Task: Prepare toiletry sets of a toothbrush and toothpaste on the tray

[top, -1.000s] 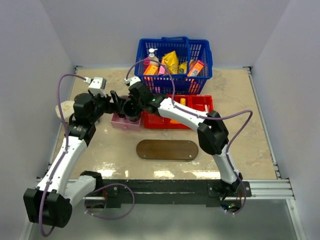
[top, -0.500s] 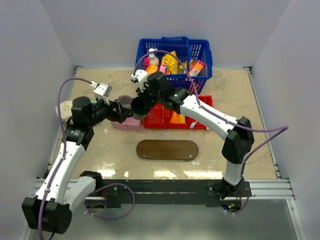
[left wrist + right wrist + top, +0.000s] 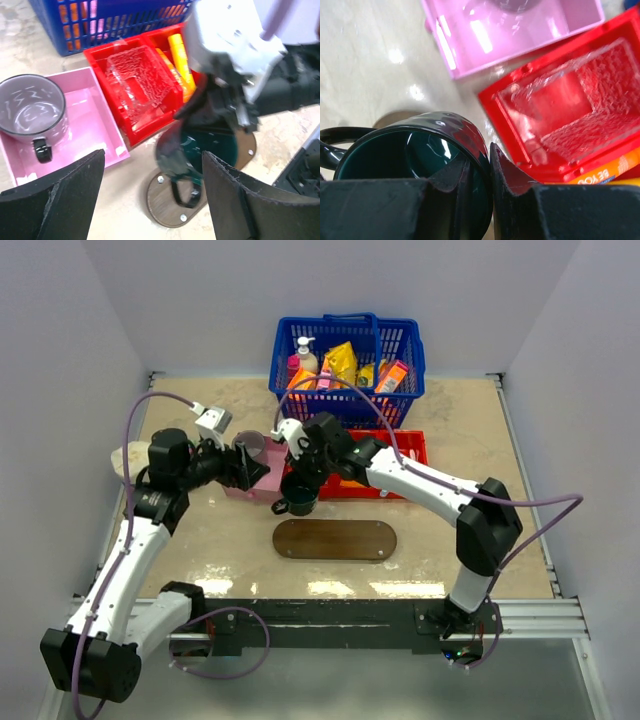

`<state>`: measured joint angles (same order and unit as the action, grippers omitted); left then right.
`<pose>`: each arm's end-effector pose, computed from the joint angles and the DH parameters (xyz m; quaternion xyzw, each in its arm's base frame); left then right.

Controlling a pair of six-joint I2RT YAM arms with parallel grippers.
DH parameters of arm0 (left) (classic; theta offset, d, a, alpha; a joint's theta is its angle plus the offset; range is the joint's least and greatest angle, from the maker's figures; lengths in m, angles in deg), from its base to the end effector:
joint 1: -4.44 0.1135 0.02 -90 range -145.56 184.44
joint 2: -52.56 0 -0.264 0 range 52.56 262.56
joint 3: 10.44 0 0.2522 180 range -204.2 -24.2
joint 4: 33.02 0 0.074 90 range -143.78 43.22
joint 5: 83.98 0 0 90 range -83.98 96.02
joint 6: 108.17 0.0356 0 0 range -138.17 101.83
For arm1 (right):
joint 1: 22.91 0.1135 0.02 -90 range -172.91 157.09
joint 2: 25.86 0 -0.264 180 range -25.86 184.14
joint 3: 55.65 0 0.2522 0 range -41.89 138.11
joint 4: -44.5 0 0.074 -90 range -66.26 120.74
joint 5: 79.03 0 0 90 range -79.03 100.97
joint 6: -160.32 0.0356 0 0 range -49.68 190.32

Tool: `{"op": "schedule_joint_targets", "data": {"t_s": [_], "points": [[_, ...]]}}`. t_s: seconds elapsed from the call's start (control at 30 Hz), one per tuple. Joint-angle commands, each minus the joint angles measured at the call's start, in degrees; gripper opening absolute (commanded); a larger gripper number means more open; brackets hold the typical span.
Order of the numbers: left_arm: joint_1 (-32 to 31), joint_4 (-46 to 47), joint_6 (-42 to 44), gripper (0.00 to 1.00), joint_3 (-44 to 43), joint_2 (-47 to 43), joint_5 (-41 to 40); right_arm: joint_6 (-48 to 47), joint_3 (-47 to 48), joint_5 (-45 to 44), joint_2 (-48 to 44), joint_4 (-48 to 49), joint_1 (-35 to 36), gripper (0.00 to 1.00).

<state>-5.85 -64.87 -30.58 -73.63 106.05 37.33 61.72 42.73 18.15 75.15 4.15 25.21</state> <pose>0.2016 -0.0554 0.3288 0.1358 0.8016 -0.3253 0.4828 0.2653 0.3025 0.2865 -0.4567 0.7935 0.1886 0.3553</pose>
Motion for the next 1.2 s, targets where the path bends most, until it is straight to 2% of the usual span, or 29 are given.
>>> {"op": "schedule_joint_targets", "data": {"t_s": [0.0, 0.2, 0.57, 0.8, 1.17], "points": [[-0.2, 2.5, 0.6, 0.82, 2.7, -0.9, -5.0, -1.7, -2.3, 4.9, -6.8, 4.2, 0.7, 0.00], [-0.1, 9.3, 1.4, 0.84, 6.6, -2.3, -13.0, -5.6, -6.7, 5.9, -8.8, 5.2, 1.5, 0.00], [0.1, 8.9, 4.2, 0.84, 7.8, -0.4, -17.8, -8.7, -11.2, 6.7, -8.6, 10.2, 4.8, 0.00], [0.3, 8.2, 4.1, 0.85, 7.7, 0.2, -19.2, -10.8, -9.3, 5.1, -4.9, 8.8, 8.2, 0.00], [0.3, 7.6, 4.0, 0.85, 8.0, -0.2, -20.4, -12.9, -6.0, 4.0, 0.0, 6.5, 9.5, 0.00]]}}
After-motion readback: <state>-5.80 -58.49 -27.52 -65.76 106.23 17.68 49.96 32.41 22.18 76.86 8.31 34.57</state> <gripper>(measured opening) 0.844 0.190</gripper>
